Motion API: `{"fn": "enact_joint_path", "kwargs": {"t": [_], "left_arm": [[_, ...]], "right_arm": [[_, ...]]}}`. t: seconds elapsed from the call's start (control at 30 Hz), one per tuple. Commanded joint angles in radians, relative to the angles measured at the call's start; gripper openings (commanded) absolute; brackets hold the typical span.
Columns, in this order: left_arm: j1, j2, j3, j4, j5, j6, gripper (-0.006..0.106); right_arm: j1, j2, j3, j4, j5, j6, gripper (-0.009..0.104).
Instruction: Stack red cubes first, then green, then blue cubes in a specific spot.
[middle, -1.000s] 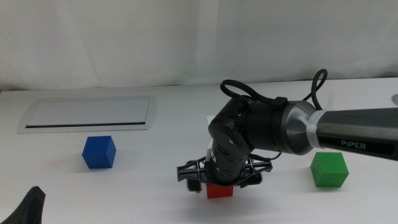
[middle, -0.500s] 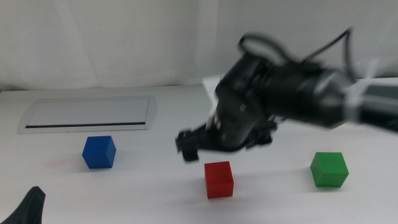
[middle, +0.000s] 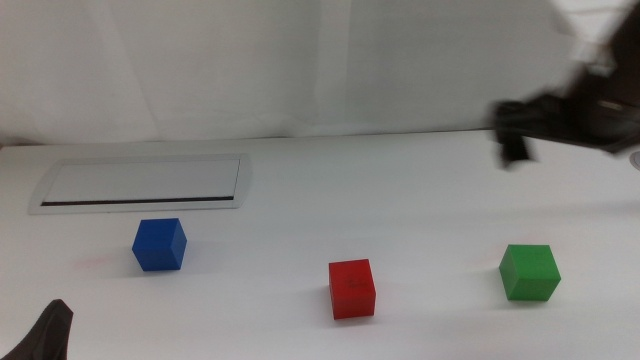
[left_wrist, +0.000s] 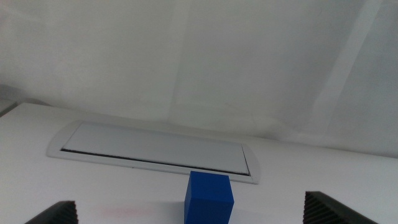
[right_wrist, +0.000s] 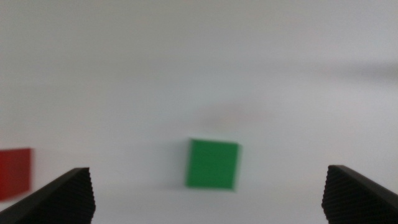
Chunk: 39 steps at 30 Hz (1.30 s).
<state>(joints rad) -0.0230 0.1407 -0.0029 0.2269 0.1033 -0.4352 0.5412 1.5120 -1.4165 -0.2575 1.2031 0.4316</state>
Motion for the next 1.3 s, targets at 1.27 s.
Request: {"fn": "enact_joint_path", "kwargs": {"t": [1.27], "left_arm": [[0.001, -0.004, 0.037, -0.001, -0.01, -0.002, 0.089]], "right_arm": [[-0.116, 0.089, 0.473, 0.04, -0.44, 0.016, 0.103]]}}
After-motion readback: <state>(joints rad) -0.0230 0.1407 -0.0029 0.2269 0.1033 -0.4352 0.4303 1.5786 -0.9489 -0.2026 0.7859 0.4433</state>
